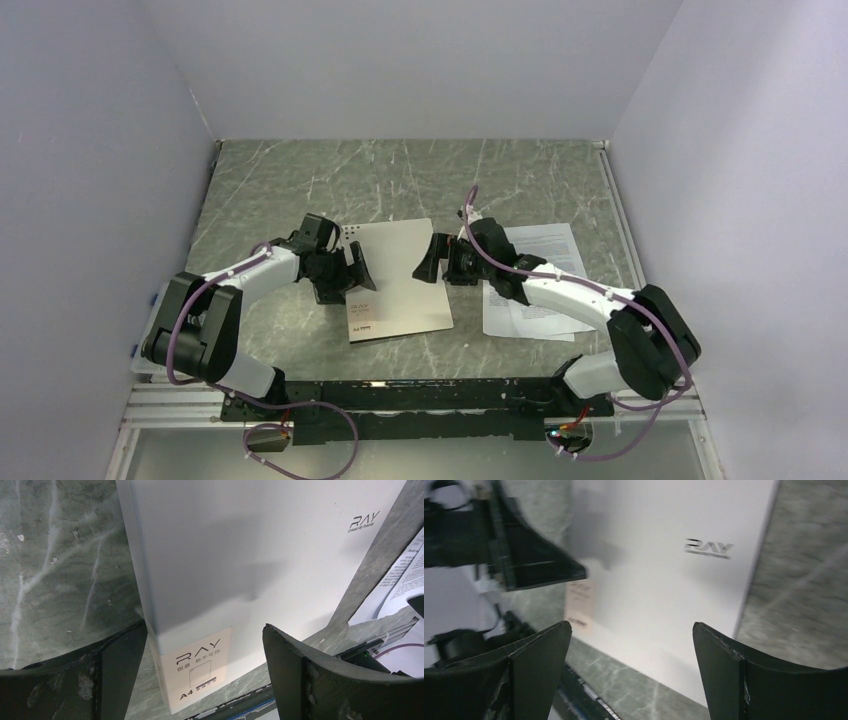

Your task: Put the files into the folder

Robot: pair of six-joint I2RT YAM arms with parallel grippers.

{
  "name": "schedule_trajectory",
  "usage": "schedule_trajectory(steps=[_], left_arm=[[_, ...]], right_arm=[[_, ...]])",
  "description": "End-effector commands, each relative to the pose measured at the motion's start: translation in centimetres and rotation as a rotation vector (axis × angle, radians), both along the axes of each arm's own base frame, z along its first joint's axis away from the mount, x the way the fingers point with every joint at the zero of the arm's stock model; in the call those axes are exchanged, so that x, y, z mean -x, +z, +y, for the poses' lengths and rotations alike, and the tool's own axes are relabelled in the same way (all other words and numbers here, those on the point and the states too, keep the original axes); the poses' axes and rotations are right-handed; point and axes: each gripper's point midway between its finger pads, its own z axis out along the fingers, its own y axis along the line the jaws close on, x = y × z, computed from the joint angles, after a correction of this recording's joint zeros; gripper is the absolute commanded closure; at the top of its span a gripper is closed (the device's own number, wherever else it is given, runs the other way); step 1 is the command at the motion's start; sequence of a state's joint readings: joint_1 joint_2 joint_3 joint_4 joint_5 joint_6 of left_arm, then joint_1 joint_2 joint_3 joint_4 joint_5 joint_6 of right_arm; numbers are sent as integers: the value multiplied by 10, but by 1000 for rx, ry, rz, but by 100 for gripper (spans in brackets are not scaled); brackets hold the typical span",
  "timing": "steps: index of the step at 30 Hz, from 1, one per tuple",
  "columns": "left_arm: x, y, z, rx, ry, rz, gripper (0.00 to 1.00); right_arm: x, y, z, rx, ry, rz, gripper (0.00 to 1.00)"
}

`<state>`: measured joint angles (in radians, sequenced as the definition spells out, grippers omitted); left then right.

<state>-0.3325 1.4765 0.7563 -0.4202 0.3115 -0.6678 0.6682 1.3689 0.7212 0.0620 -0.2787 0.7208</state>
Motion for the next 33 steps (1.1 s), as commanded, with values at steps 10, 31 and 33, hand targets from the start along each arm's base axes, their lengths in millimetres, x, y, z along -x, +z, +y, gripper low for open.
schedule_trajectory(steps=[10, 31, 33], left_arm=[[-6, 3, 2, -24, -20, -33, 7], [-8, 0, 1, -25, -34, -26, 7], [-8, -1, 0, -22, -35, -21, 8]], right_arm=[[-12, -76, -34, 313, -123, 80, 3], [3, -88, 0, 206, -20, 154, 2], [5, -84, 4, 177, -9, 157, 2]])
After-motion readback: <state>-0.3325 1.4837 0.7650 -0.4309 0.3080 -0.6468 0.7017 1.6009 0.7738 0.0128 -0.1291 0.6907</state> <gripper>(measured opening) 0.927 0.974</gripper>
